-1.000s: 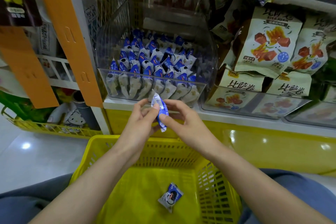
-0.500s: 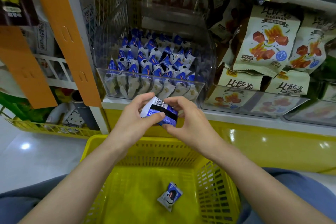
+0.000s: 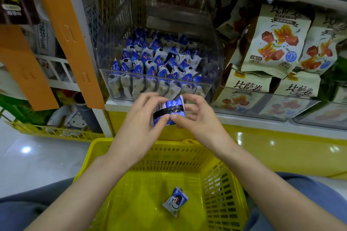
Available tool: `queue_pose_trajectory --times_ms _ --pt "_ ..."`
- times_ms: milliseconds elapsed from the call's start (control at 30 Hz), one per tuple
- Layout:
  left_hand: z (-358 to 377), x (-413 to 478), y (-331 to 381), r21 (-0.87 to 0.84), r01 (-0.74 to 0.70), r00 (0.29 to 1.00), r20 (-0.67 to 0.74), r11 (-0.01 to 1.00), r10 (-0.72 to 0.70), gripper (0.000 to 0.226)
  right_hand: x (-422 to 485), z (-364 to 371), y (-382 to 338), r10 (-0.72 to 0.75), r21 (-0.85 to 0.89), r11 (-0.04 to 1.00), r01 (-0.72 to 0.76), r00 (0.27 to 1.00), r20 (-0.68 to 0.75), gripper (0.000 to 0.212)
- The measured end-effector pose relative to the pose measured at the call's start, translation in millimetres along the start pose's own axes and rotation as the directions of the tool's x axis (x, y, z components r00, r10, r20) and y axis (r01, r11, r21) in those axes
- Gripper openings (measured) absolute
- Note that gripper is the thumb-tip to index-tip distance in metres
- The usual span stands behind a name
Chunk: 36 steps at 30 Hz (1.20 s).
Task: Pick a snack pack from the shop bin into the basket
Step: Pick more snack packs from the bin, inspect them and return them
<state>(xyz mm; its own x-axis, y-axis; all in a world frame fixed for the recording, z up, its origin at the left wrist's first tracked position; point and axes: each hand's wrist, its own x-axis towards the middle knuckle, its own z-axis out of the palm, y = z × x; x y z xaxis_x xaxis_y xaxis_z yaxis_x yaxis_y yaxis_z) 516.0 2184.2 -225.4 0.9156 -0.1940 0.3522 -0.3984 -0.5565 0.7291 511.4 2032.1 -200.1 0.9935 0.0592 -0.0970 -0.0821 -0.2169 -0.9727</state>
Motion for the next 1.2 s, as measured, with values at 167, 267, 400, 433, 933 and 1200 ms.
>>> queue_pose_trajectory --times_ms 167,267,400,433,933,1200 --pt "-4 0 -3 0.01 -0.042 0.997 0.071 0.999 0.041 0.026 0 -1 6 -0.019 -0.006 1.0 0.019 1.0 -0.004 0.038" --pt "-4 0 -2 0.042 -0.047 0.996 0.073 0.998 0.044 0.023 1 1 8 -0.043 -0.021 0.999 0.043 0.999 -0.024 0.033" --pt "-3 -4 1 0.182 -0.023 0.996 0.089 0.983 0.007 0.026 -1 6 11 -0.062 -0.112 0.992 0.059 0.998 -0.022 0.026" --pt "-4 -4 1 0.229 -0.036 0.995 0.097 0.973 0.014 0.027 -2 8 13 -0.049 -0.12 0.992 0.047 0.999 -0.015 0.026" --pt "-3 -3 5 0.388 -0.02 0.999 0.035 0.921 0.007 0.023 -6 14 21 -0.168 -0.327 0.93 0.168 0.985 0.028 0.027" --pt "-1 -2 0 0.349 0.045 0.999 0.004 0.936 -0.049 0.025 -6 18 23 -0.164 -0.313 0.936 0.16 0.986 0.014 0.028"
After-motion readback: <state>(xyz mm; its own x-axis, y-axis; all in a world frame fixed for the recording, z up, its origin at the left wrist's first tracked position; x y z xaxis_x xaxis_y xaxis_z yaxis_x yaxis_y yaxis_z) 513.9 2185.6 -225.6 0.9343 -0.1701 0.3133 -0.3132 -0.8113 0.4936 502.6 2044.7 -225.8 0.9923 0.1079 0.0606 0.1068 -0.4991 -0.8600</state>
